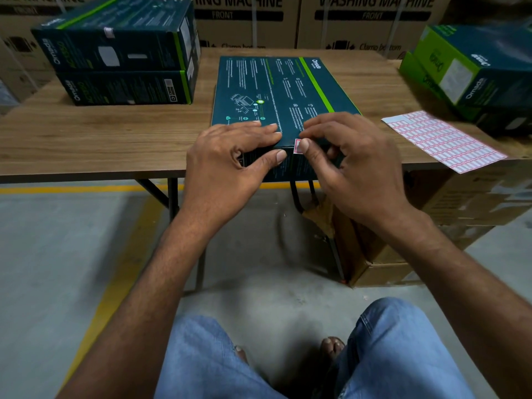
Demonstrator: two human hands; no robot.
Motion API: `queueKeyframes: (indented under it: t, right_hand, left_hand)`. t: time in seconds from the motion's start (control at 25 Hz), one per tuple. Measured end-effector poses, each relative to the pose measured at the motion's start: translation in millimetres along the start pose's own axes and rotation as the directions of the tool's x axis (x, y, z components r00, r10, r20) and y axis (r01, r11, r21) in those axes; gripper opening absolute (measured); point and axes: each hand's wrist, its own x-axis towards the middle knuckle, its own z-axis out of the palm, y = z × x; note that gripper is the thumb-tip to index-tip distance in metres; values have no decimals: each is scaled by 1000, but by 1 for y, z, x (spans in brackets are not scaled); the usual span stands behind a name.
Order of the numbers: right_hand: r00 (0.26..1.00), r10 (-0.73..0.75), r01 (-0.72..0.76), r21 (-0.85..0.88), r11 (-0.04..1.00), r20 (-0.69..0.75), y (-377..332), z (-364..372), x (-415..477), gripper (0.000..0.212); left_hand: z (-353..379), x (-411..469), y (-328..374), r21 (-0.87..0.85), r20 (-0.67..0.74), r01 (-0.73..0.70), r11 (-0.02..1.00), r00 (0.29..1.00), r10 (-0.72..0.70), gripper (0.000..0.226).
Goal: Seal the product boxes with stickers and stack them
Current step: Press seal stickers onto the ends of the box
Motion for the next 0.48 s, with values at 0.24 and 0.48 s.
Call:
queueKeyframes:
  t: [0.24, 0.48]
  right_hand:
    - [992, 18, -26, 64, 998, 126, 4, -9, 7, 15]
    - [993, -48, 46, 21, 999, 104, 7, -6, 2, 20]
  left_hand:
    - [-1, 0, 2, -11, 7, 13, 1000, 1000, -13, 28]
    - [-1, 0, 3, 3, 6, 18, 1000, 1000, -18, 27]
